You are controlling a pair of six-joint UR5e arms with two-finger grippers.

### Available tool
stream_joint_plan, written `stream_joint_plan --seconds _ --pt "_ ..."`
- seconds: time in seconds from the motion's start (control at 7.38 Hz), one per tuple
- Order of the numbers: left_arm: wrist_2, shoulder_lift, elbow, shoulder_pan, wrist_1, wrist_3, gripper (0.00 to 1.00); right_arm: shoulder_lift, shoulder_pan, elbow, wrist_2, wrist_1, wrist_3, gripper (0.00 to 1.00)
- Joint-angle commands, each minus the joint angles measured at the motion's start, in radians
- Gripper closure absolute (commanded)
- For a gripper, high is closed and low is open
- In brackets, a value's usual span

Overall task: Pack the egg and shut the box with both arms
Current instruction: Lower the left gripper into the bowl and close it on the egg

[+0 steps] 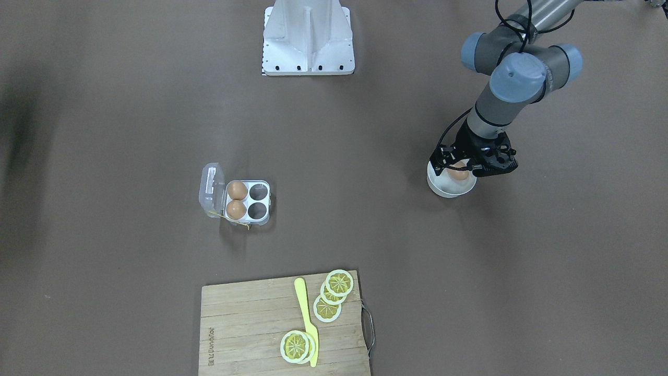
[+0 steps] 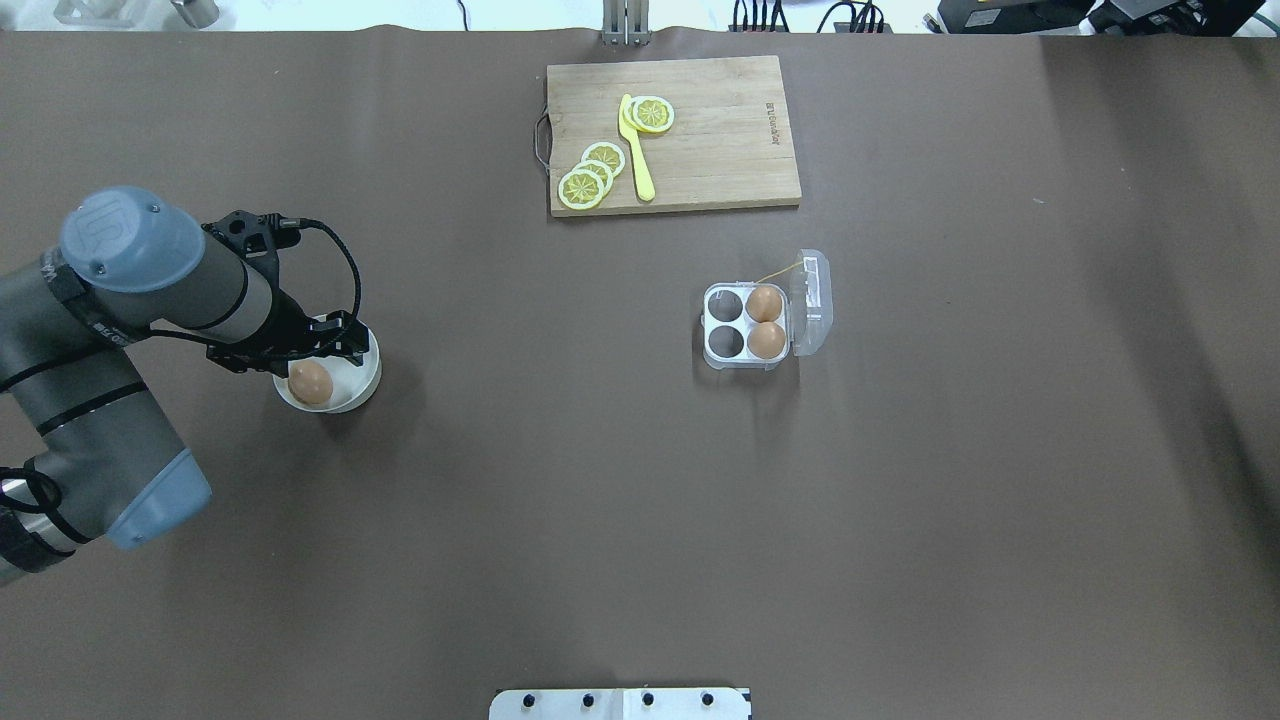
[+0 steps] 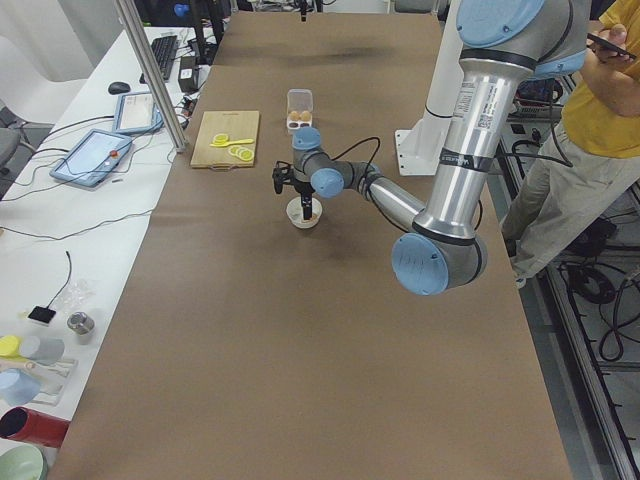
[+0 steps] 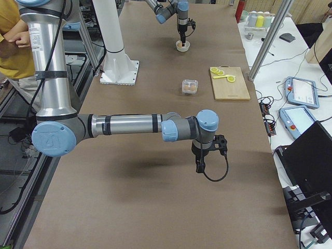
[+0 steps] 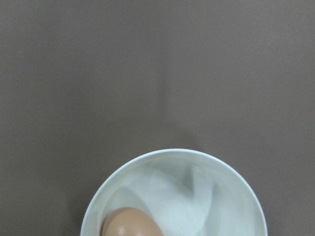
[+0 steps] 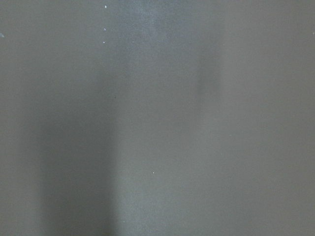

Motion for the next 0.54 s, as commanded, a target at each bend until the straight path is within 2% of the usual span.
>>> stream_joint_plan --seconds 0.0,0.41 --pt "0.000 0.000 -0.001 0.000 0.001 0.000 0.13 0.000 -0.001 0.000 0.000 0.000 0.000 0.00" --pt "0.000 0.000 0.006 0.000 -0.001 0.000 0.13 0.000 -0.001 0.000 0.000 0.000 0.002 0.00"
